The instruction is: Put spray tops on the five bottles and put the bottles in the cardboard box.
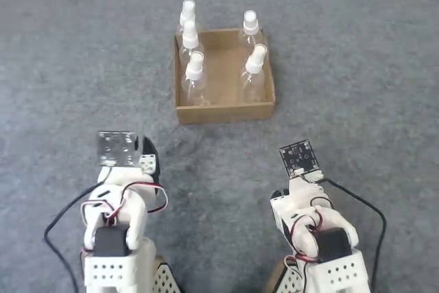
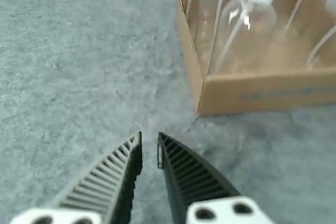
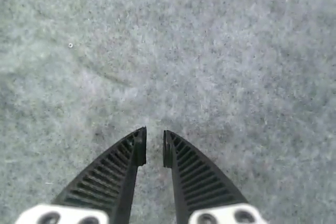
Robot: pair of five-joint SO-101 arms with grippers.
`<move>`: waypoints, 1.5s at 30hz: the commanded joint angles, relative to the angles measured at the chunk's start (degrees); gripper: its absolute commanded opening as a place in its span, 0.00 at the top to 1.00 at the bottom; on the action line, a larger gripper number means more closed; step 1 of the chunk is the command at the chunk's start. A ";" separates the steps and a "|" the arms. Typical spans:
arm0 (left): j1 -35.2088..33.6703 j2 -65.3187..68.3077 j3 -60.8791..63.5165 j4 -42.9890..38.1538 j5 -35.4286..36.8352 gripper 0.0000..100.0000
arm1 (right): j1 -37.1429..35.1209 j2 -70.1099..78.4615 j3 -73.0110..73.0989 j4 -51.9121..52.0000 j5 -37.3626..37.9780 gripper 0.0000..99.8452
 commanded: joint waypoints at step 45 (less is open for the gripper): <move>0.00 -1.41 0.31 18.73 -3.43 0.99 | 0.57 -0.13 1.41 0.57 -0.26 0.99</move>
